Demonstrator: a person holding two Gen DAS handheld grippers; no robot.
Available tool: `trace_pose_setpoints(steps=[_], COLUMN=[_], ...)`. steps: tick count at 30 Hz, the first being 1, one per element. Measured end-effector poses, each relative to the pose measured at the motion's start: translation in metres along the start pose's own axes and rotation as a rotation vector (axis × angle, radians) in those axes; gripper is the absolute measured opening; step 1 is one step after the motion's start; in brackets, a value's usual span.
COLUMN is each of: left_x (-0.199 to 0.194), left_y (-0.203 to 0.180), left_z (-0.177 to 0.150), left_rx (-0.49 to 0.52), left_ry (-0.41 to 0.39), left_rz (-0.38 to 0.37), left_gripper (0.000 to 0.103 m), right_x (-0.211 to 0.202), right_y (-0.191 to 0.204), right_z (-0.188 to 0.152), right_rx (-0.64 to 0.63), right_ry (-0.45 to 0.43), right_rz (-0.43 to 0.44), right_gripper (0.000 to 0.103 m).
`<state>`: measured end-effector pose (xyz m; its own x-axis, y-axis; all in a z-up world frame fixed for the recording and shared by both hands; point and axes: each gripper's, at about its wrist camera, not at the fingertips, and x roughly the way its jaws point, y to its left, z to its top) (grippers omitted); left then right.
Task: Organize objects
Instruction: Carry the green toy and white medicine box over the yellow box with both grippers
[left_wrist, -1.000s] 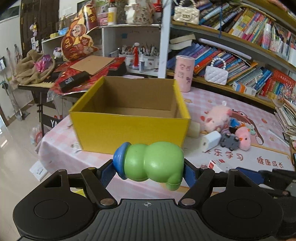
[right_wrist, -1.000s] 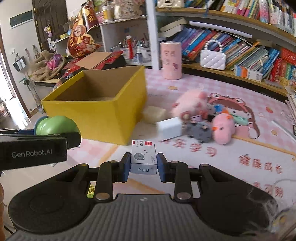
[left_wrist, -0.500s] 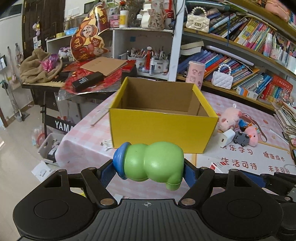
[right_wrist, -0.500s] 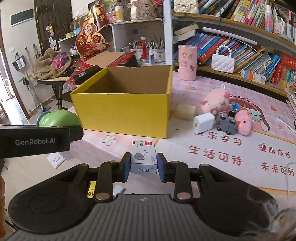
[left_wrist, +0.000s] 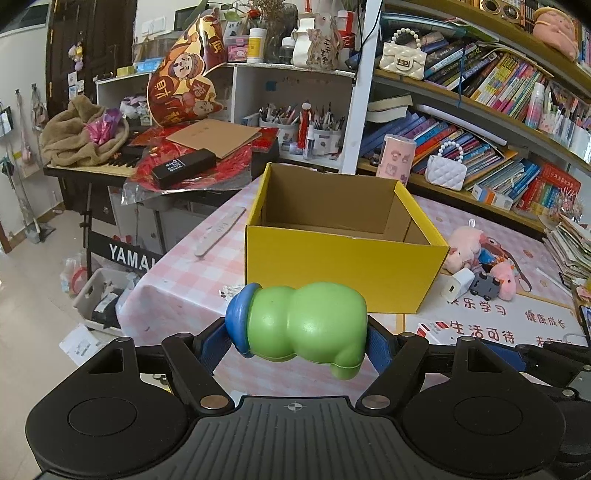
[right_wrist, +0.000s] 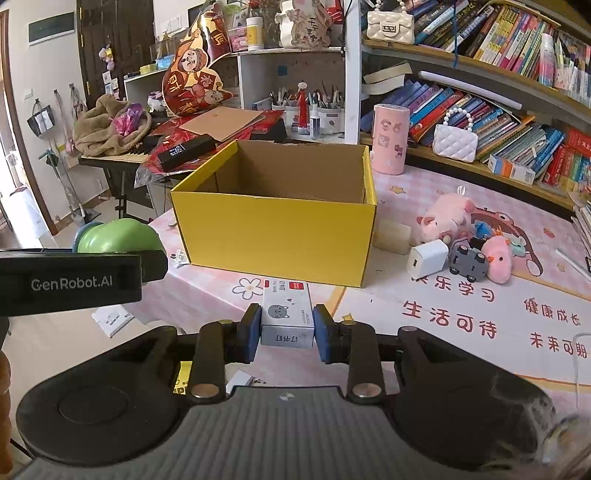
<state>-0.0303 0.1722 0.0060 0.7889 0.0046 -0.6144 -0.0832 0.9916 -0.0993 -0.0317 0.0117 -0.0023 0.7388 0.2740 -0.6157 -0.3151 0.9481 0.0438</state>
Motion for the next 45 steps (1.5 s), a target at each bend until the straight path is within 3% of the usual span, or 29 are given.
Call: trace_pose_setpoints(steps=[14, 28, 34, 45], left_x=[0.013, 0.046, 0.071, 0.137], left_y=[0.005, -0.008, -0.015, -0.023], left_z=[0.009, 0.064, 0.084, 0.107], left_rx=[0.032, 0.045, 0.056, 0.045], left_ry=[0.006, -0.072, -0.073, -0.006], left_rz=[-0.017, -0.012, -0.014, 0.024], left_gripper=[0.077, 0.077, 0.078, 0.078], right_x=[0.013, 0.047, 0.068, 0.137], right_y=[0.006, -0.009, -0.018, -0.04], right_z=[0.008, 0.058, 0.083, 0.118], right_rx=[0.009, 0.022, 0.016, -0.024], right_ry=[0.002, -0.059, -0.081, -0.025], right_rz=[-0.034, -0.05, -0.056, -0.056], right_gripper=[0.029, 0.029, 0.029, 0.029])
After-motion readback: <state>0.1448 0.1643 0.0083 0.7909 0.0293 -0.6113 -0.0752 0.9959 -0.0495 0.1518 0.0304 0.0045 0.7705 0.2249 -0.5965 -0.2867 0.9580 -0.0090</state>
